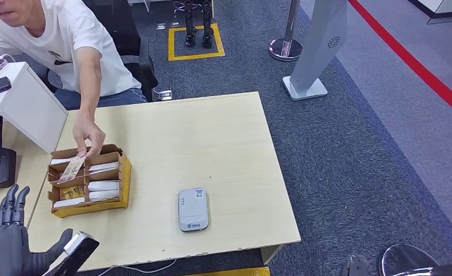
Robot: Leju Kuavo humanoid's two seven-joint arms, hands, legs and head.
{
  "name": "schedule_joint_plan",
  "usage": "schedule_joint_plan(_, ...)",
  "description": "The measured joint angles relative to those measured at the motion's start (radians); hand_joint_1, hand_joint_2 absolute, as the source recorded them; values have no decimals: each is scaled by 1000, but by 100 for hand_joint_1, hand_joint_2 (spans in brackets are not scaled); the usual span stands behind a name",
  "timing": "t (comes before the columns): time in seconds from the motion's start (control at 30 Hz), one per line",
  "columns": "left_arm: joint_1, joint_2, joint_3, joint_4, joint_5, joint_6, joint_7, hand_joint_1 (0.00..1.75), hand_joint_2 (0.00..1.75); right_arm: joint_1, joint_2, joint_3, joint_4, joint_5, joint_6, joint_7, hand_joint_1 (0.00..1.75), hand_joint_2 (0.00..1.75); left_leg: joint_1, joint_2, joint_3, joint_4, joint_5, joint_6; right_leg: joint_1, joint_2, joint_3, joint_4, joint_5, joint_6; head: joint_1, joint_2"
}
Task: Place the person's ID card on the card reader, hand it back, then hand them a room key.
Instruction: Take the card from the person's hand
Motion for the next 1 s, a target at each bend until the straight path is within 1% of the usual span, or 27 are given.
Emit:
schedule_joint_plan(0.07, -6, 38, 21, -4, -77, -42, 36, 0, 175, -2, 2, 0, 3, 7, 1, 6, 0, 0, 0, 0, 0, 0, 0, 0, 0, 0, 0, 0, 0, 0, 0, 0)
schedule_joint_plan(0.13, -17, 74, 27, -5, -120, -74, 57, 0, 175, -6, 4, 0, 6, 12, 1, 10, 0, 0, 0, -1, 0, 0, 1, -1, 0, -1, 0, 0, 0, 0, 0, 0)
schedule_joint_plan(0.27, -52, 135, 29, -1, -138, -111, 72, 0, 175, -13, 5, 0, 8, 15, 2, 12, 0, 0, 0, -1, 0, 0, 1, 0, 0, -1, 0, 0, 0, 0, 0, 0)
schedule_joint_plan(0.43, -106, 186, 22, 21, -138, -134, 74, 0, 175, -18, 5, 0, 10, 18, 2, 20, 0, 0, 0, -1, 0, 0, 1, 0, 0, -1, 0, 0, 1, 0, 0, 0)
schedule_joint_plan(0.7, -196, 229, -16, 74, -98, -147, 80, 0, 175, -24, 5, 0, 11, 29, 2, 22, 0, 0, 0, -1, 0, 0, 1, 0, 0, -1, 0, 0, 1, 0, 0, 0)
schedule_joint_plan(1.0, -281, 244, -53, 142, -58, -146, 80, 0, 175, -28, 5, 1, 11, 34, 2, 22, 0, 0, 0, 0, 0, 0, 1, -1, 0, 0, 0, 0, 1, 0, 0, 0)
